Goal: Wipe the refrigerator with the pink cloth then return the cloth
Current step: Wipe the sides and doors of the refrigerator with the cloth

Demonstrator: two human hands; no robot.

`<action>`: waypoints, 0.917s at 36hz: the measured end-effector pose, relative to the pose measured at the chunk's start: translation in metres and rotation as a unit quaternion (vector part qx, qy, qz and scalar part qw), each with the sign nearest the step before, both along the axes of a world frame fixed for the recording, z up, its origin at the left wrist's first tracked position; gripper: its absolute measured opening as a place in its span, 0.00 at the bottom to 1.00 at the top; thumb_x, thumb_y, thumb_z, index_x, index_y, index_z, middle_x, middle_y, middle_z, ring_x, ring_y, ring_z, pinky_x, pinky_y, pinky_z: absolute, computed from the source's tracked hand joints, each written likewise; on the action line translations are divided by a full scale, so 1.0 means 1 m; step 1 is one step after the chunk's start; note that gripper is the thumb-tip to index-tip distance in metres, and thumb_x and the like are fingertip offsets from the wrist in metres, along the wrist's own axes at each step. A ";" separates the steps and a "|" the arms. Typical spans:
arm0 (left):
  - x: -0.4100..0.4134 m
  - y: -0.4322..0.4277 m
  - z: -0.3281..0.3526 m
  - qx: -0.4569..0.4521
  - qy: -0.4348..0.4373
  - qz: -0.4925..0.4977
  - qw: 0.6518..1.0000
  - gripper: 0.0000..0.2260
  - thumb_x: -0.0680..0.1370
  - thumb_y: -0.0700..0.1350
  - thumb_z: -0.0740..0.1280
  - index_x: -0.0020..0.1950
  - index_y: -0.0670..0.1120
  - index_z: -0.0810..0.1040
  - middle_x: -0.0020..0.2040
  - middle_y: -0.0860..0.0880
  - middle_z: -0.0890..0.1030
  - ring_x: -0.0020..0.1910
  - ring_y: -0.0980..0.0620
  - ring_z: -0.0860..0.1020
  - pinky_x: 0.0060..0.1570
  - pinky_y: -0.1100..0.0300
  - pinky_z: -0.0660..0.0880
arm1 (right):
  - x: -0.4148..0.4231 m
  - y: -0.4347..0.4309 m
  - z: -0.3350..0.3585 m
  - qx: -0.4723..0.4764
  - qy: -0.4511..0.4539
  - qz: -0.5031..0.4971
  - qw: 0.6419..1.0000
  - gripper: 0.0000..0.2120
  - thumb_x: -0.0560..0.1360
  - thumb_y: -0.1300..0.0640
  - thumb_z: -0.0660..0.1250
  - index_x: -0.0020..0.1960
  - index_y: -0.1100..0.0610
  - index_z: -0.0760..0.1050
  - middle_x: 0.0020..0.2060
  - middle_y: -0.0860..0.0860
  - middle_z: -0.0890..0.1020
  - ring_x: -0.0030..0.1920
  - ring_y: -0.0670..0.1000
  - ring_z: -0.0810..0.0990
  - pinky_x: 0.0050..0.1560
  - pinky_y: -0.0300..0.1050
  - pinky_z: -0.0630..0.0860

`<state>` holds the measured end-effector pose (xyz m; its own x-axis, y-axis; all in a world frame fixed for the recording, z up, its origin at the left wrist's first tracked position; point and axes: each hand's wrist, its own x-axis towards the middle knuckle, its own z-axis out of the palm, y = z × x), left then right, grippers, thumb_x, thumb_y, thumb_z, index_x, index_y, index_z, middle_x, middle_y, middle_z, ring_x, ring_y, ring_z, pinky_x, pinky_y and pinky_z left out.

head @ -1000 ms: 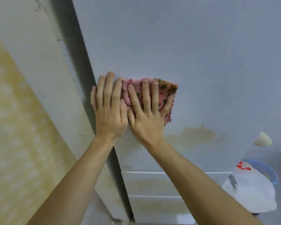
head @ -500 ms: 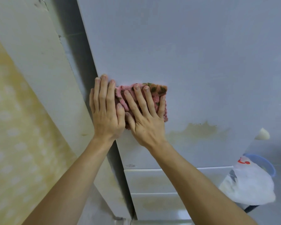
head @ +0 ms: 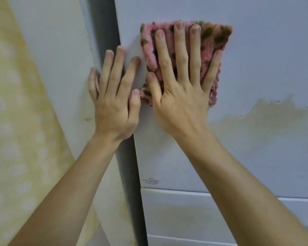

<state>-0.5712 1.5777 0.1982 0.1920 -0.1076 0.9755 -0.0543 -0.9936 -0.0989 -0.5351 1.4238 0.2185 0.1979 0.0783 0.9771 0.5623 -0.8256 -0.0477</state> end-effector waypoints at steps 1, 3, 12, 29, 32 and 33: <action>0.001 0.003 -0.003 0.005 -0.008 0.003 1.000 0.24 0.86 0.47 0.53 0.83 0.45 0.66 0.83 0.39 0.63 0.84 0.40 0.59 0.81 0.36 0.50 | 0.000 0.002 -0.004 0.004 0.001 -0.002 1.000 0.27 0.88 0.41 0.46 0.85 0.47 0.57 0.84 0.52 0.58 0.84 0.56 0.55 0.82 0.68 0.47; 0.001 0.007 -0.012 0.009 -0.022 0.012 1.000 0.24 0.86 0.48 0.54 0.83 0.46 0.66 0.83 0.41 0.63 0.84 0.41 0.58 0.80 0.36 0.48 | 0.001 0.007 -0.014 0.006 0.007 -0.004 1.000 0.28 0.88 0.40 0.44 0.86 0.46 0.53 0.85 0.52 0.54 0.85 0.56 0.51 0.82 0.68 0.45; 0.002 0.023 -0.080 -0.070 -0.031 -0.006 0.997 0.26 0.85 0.52 0.54 0.85 0.53 0.60 0.87 0.46 0.53 0.86 0.47 0.49 0.82 0.38 0.43 | 0.007 0.031 -0.083 0.011 -0.036 0.005 0.999 0.30 0.87 0.42 0.47 0.86 0.48 0.49 0.86 0.53 0.51 0.85 0.57 0.48 0.82 0.68 0.42; 0.008 0.050 -0.140 -0.079 -0.052 0.005 0.995 0.28 0.85 0.53 0.51 0.86 0.53 0.55 0.87 0.52 0.51 0.85 0.56 0.45 0.84 0.46 0.44 | 0.013 0.033 -0.185 0.002 -0.083 0.012 0.996 0.32 0.85 0.39 0.53 0.86 0.47 0.54 0.86 0.54 0.53 0.85 0.56 0.48 0.82 0.65 0.43; 0.009 0.056 -0.134 -0.068 -0.061 0.013 0.996 0.28 0.84 0.54 0.51 0.86 0.52 0.57 0.87 0.52 0.53 0.86 0.54 0.48 0.83 0.44 0.44 | 0.017 0.033 -0.156 -0.013 -0.093 0.003 0.996 0.34 0.83 0.34 0.54 0.85 0.45 0.56 0.85 0.54 0.54 0.85 0.57 0.49 0.82 0.66 0.42; 0.010 0.057 -0.132 -0.064 -0.064 0.014 0.996 0.28 0.84 0.54 0.51 0.86 0.52 0.57 0.87 0.52 0.53 0.86 0.54 0.49 0.83 0.43 0.43 | 0.018 0.033 -0.146 -0.020 -0.097 -0.004 0.995 0.35 0.83 0.33 0.53 0.85 0.45 0.56 0.85 0.54 0.54 0.85 0.58 0.49 0.81 0.67 0.42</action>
